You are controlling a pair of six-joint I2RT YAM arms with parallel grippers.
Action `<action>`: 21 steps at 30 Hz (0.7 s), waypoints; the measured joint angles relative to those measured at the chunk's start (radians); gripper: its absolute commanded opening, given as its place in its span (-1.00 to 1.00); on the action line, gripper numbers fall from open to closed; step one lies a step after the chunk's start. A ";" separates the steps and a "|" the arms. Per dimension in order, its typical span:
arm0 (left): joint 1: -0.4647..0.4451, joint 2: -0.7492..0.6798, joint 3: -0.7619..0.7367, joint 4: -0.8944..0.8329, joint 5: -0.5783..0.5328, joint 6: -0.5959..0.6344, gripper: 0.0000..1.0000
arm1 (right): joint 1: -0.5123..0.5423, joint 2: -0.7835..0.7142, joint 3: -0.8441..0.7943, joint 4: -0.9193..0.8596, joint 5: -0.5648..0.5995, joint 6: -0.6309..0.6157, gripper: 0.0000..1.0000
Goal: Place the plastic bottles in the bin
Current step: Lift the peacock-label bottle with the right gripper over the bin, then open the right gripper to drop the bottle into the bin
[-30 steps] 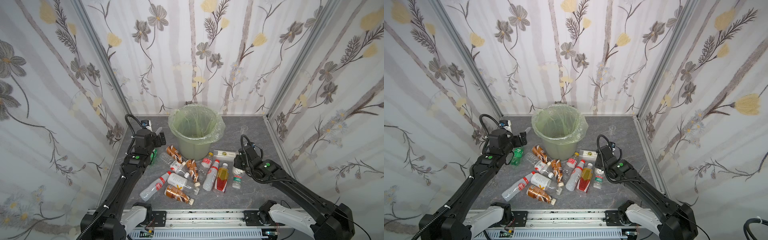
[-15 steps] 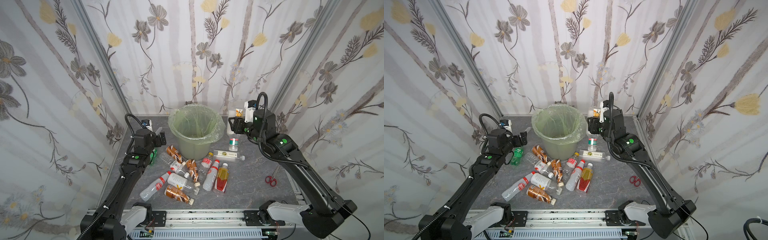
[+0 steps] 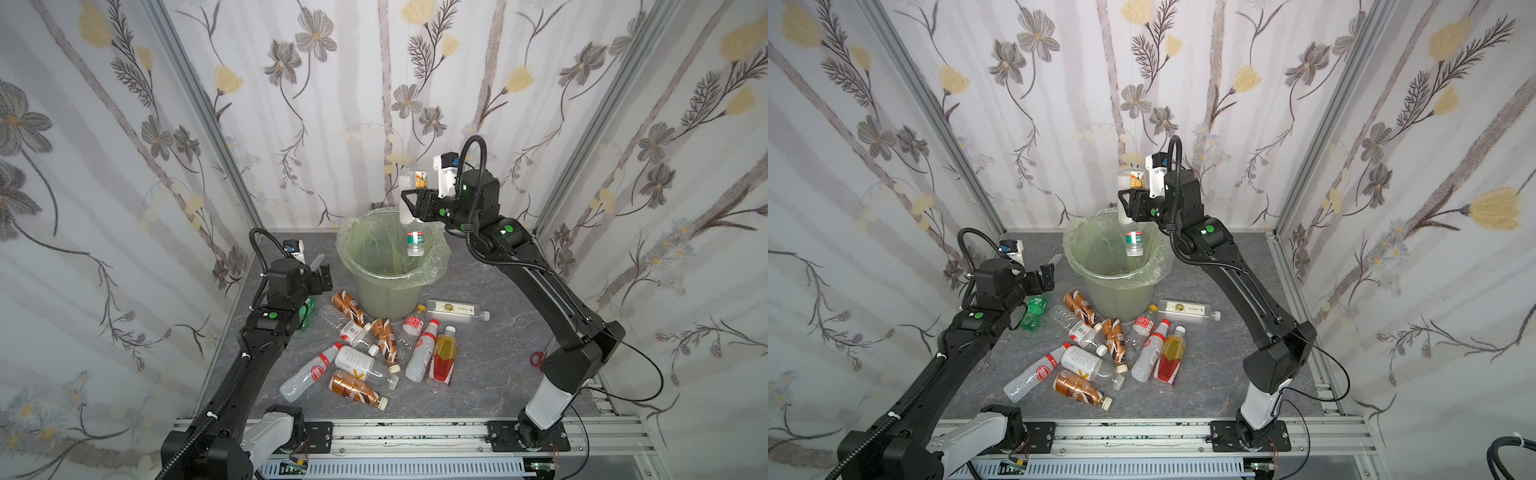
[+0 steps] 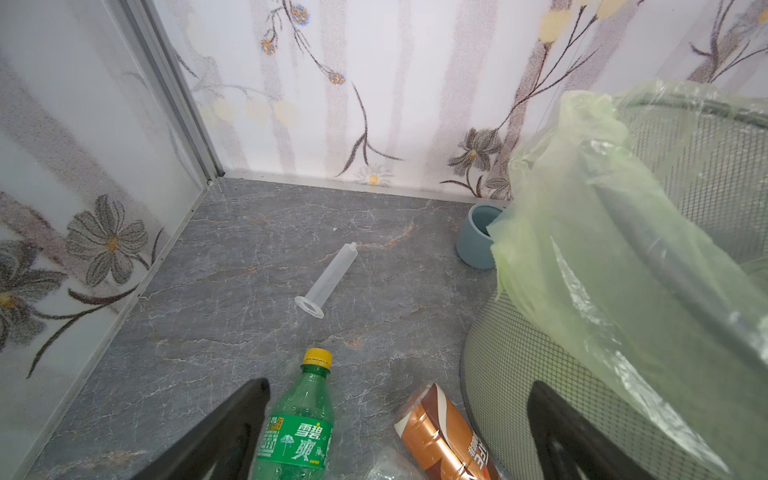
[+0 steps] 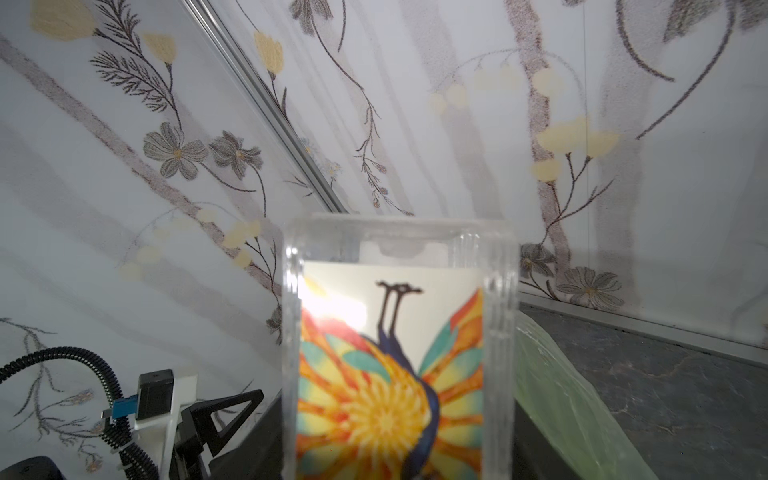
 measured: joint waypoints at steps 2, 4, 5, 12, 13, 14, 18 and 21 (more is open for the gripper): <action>0.002 0.000 0.000 0.003 0.000 0.002 1.00 | 0.002 0.059 0.056 -0.002 -0.007 0.006 0.17; 0.004 -0.001 -0.003 0.004 0.000 0.002 1.00 | 0.004 0.117 0.108 -0.018 -0.019 0.006 0.17; 0.005 -0.002 -0.005 0.003 0.001 0.002 1.00 | 0.004 0.137 0.122 -0.026 -0.024 0.005 0.17; 0.008 -0.004 -0.007 0.004 0.005 0.003 1.00 | 0.014 0.217 0.135 -0.117 -0.019 -0.007 0.20; 0.008 -0.004 -0.007 0.004 0.005 0.003 1.00 | 0.018 0.218 0.135 -0.131 -0.020 -0.013 0.21; 0.009 -0.005 -0.007 0.004 0.007 0.005 1.00 | 0.021 0.218 0.136 -0.138 -0.020 -0.013 0.21; 0.011 -0.008 -0.010 0.004 0.007 0.006 1.00 | 0.036 0.218 0.138 -0.160 -0.001 -0.038 0.25; 0.012 -0.010 -0.010 0.005 0.007 0.006 1.00 | 0.048 0.217 0.138 -0.215 0.035 -0.061 0.28</action>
